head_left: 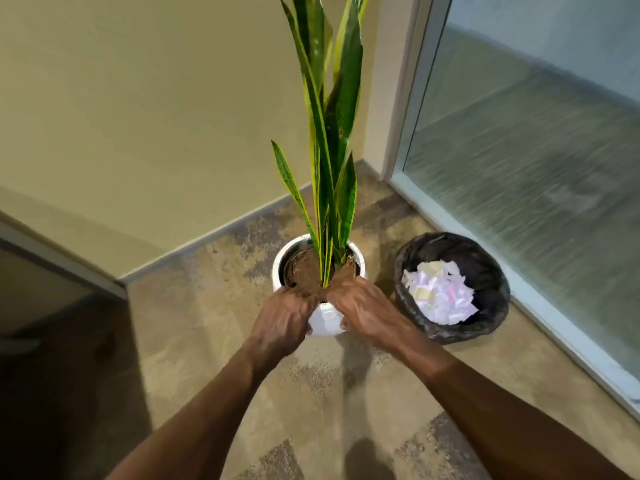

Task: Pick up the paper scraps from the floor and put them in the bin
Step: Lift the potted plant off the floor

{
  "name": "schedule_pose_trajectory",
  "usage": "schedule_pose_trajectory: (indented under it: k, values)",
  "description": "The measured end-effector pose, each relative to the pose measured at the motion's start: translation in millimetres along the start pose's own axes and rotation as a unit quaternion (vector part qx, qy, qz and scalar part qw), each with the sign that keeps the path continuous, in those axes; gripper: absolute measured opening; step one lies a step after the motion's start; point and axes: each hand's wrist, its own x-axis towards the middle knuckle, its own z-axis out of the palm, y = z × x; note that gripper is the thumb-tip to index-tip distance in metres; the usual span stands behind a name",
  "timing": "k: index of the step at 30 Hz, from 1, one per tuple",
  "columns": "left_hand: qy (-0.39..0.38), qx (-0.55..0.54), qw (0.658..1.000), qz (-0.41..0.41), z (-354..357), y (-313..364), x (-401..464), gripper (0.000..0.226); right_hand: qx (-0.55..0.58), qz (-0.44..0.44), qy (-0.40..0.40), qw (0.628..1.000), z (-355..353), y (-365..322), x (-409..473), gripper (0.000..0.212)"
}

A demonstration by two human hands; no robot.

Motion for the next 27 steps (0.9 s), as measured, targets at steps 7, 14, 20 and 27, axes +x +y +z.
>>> schedule_pose_trajectory:
  k: [7,14,20,27]
  values:
    - [0.049,0.029,0.998,0.042,-217,24,-46,0.033,0.017,-0.017,0.075,0.997,-219,-77,-36,0.014]
    - [0.103,0.023,0.992,0.067,-379,44,-81,0.029,-0.021,0.014,0.108,0.994,-369,-131,-62,0.025]
    - [0.13,0.056,0.987,0.076,-431,54,-80,0.03,-0.036,0.031,0.145,0.988,-417,-140,-64,0.032]
    - [0.138,0.099,0.982,0.079,-433,50,-28,0.028,-0.032,0.034,0.181,0.982,-425,-101,-37,0.046]
